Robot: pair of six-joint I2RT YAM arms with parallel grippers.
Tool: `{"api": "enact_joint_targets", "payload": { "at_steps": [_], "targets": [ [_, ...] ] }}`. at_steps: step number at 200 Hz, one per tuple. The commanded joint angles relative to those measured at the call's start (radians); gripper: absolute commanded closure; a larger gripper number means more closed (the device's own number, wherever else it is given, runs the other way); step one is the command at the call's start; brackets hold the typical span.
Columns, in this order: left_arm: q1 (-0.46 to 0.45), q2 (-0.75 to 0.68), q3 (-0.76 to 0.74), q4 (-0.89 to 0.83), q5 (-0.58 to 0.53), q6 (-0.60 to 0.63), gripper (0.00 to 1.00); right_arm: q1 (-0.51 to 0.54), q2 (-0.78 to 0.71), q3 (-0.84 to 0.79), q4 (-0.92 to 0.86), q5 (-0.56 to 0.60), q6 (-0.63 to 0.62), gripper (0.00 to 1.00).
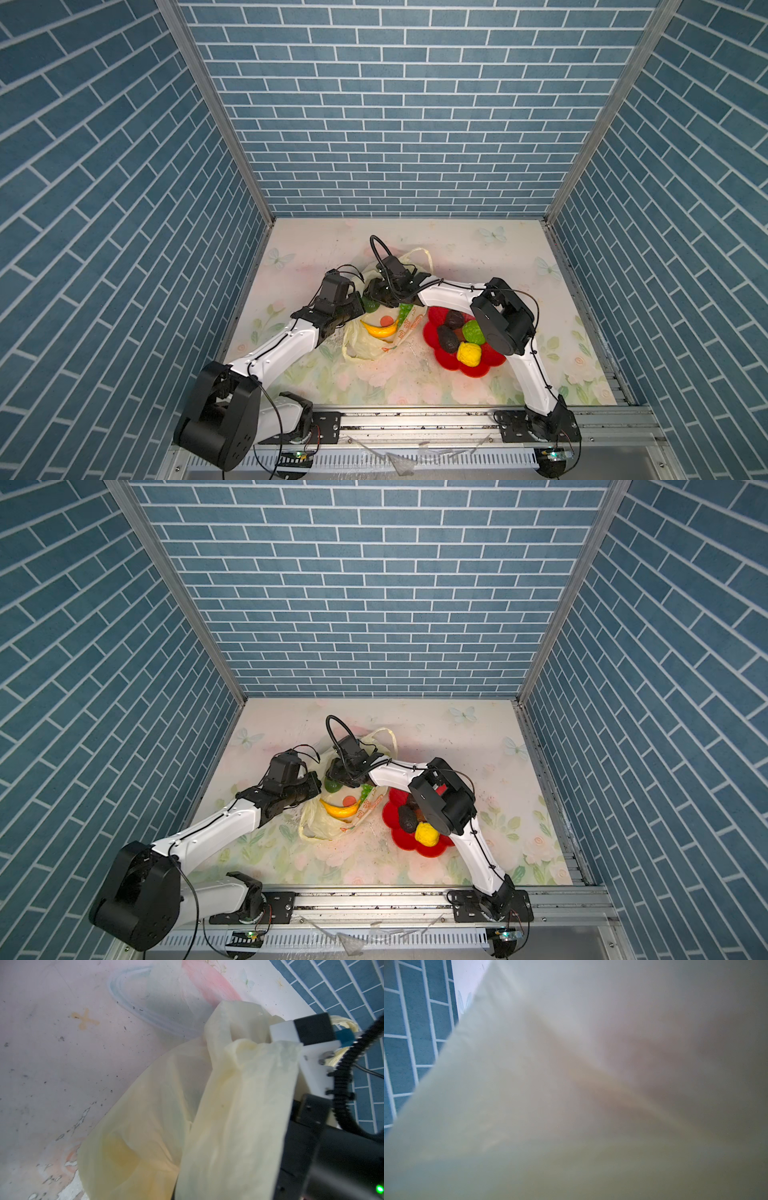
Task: Take the fake fruits out of the plastic bag
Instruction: 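Grasp the dark green fruit inside the bag with the right gripper, then lift the dark green fruit out and carry it over the red plate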
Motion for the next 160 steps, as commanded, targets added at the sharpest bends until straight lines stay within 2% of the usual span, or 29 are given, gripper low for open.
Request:
{"api": "enact_joint_targets", "payload": {
  "at_steps": [1, 55, 119, 160],
  "targets": [
    [0.007, 0.023, 0.021, -0.006, -0.013, 0.032, 1.0, 0.003, -0.113, -0.051, 0.042, 0.054, -0.053, 0.47],
    [0.056, 0.087, 0.068, 0.004, 0.015, 0.079, 1.0, -0.001, -0.244, -0.172, 0.077, 0.081, -0.139, 0.48],
    [0.081, 0.167, 0.104, 0.037, 0.019, 0.15, 1.0, -0.022, -0.458, -0.368, 0.1, 0.218, -0.259, 0.48],
    [0.104, 0.185, 0.091, 0.073, 0.014, 0.2, 1.0, -0.045, -0.618, -0.491, 0.046, 0.378, -0.348, 0.48]
  ]
}}
